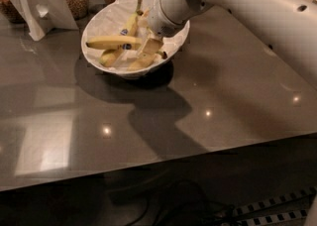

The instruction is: Pick banana from white bowl

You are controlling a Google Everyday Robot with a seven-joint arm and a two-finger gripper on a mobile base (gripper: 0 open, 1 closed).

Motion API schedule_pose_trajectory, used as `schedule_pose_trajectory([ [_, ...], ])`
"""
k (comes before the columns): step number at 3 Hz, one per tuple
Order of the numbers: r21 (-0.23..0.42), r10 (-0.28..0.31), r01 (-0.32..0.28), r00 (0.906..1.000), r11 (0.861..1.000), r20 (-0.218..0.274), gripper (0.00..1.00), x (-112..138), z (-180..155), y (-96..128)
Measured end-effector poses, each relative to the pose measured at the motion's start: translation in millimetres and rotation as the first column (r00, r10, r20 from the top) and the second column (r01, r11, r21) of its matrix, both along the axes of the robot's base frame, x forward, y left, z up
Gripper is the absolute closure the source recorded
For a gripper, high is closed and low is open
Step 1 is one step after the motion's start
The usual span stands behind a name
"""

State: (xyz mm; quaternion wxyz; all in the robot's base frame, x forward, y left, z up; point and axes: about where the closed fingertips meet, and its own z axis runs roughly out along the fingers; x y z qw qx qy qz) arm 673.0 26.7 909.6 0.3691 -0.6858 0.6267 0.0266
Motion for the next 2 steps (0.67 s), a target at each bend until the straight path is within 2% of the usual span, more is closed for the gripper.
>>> schedule_pose_trajectory([
  [1, 0.031, -0.008, 0.009, 0.9998, 0.999, -0.019, 0.41, 2.3, -8.5, 5.1],
  [2, 0.068, -0.026, 0.028, 0.9993, 0.997, -0.027, 0.44, 22.2, -21.1, 12.6],
])
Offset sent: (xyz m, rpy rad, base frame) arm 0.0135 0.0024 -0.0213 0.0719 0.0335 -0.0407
